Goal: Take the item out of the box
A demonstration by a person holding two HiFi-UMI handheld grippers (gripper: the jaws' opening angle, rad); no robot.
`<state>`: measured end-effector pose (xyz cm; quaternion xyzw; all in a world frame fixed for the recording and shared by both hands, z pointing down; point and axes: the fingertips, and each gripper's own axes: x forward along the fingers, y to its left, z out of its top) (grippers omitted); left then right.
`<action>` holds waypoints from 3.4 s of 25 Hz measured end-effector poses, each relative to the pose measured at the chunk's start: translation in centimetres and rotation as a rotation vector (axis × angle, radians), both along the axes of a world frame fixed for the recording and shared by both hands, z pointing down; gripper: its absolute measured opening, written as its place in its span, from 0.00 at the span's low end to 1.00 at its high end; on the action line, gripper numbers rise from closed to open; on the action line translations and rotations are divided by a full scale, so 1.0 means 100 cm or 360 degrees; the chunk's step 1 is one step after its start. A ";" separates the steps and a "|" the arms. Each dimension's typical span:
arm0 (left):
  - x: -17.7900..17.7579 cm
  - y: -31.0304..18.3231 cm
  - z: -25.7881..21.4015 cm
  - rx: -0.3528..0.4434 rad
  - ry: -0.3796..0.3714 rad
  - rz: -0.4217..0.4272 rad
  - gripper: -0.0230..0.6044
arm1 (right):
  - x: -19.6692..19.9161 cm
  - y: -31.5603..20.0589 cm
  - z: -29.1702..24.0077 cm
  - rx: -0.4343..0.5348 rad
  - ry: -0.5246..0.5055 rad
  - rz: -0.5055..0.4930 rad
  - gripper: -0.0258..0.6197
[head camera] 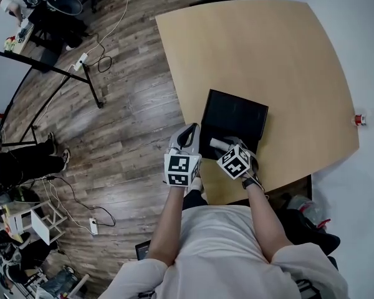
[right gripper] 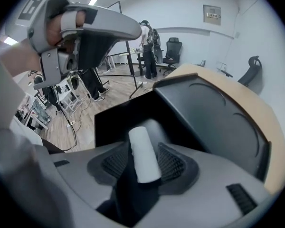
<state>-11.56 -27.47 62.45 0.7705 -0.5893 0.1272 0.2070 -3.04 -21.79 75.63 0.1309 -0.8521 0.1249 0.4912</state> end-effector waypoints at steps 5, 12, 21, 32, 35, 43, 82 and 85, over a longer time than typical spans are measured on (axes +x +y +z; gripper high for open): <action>-0.002 0.002 0.002 -0.0007 -0.0011 0.0006 0.05 | -0.005 0.001 0.010 -0.0025 0.0025 -0.0048 0.31; 0.000 0.007 0.004 -0.0007 -0.0016 0.0017 0.05 | -0.005 0.001 0.023 -0.0017 0.0070 -0.0089 0.31; -0.001 0.015 -0.001 -0.0008 -0.0027 0.0020 0.05 | -0.001 -0.002 0.022 0.0031 0.0099 -0.0098 0.28; -0.001 0.022 -0.007 0.0018 -0.0046 0.0043 0.05 | 0.005 -0.003 0.012 0.0013 0.0017 0.0105 0.27; -0.002 0.023 -0.010 0.0028 -0.0046 0.0053 0.05 | 0.008 -0.006 0.003 0.0065 0.0007 0.0141 0.27; 0.006 0.020 -0.018 0.0059 -0.0085 0.0108 0.05 | 0.021 -0.018 -0.035 0.0168 -0.0092 0.0301 0.27; 0.070 0.037 -0.134 0.0432 -0.0051 0.0354 0.05 | 0.145 -0.011 -0.250 0.0863 -0.0615 0.1107 0.27; 0.074 0.039 -0.148 0.0479 -0.0042 0.0350 0.05 | 0.150 -0.008 -0.267 0.0925 -0.0645 0.1116 0.27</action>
